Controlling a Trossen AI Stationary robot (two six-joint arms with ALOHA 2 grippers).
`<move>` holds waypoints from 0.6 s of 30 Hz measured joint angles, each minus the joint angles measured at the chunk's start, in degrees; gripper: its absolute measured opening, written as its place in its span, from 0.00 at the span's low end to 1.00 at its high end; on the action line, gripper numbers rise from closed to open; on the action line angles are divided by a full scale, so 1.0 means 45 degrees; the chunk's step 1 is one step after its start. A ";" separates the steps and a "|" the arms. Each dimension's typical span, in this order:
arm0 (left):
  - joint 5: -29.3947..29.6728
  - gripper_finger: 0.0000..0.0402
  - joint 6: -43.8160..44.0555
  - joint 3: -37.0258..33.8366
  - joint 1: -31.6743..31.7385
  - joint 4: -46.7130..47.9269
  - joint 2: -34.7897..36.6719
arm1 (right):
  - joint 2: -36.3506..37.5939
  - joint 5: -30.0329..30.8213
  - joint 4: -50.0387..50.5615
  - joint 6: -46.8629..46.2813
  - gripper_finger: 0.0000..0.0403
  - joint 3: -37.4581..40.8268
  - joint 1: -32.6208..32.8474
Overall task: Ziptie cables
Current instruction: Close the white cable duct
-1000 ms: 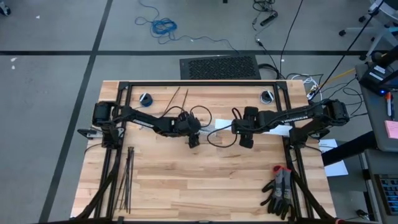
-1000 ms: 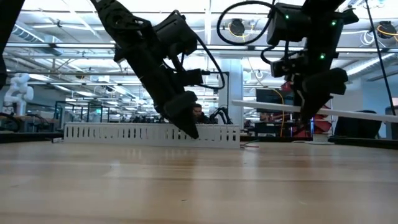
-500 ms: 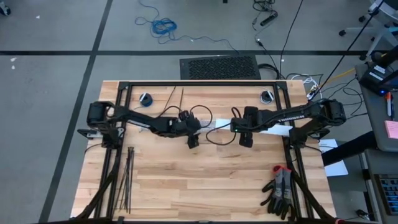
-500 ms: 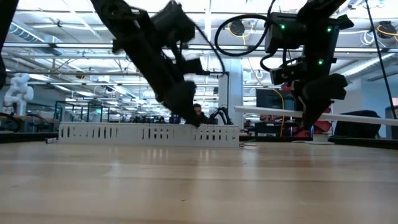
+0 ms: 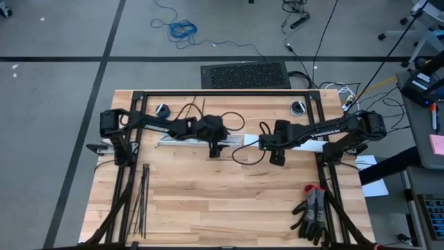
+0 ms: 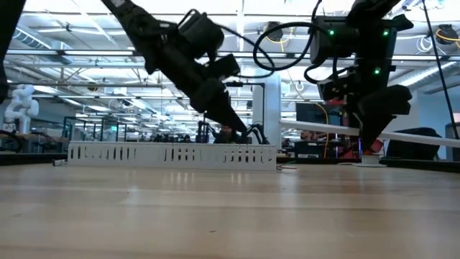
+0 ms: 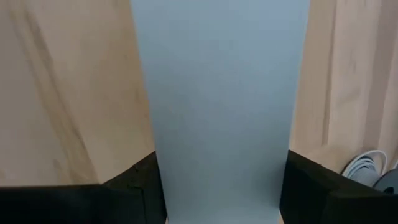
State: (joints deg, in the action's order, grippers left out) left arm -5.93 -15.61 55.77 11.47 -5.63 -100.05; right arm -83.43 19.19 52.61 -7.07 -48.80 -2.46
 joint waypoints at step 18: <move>-0.1326 0.89 -0.0213 0.0003 0.0857 -0.1646 -0.0622 | 0.0135 -0.0629 -0.0510 0.0131 0.53 0.0000 0.0155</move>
State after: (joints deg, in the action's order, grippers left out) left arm -11.90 -16.57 55.78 15.33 -13.04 -102.84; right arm -82.83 16.36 50.31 -6.48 -48.80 -1.76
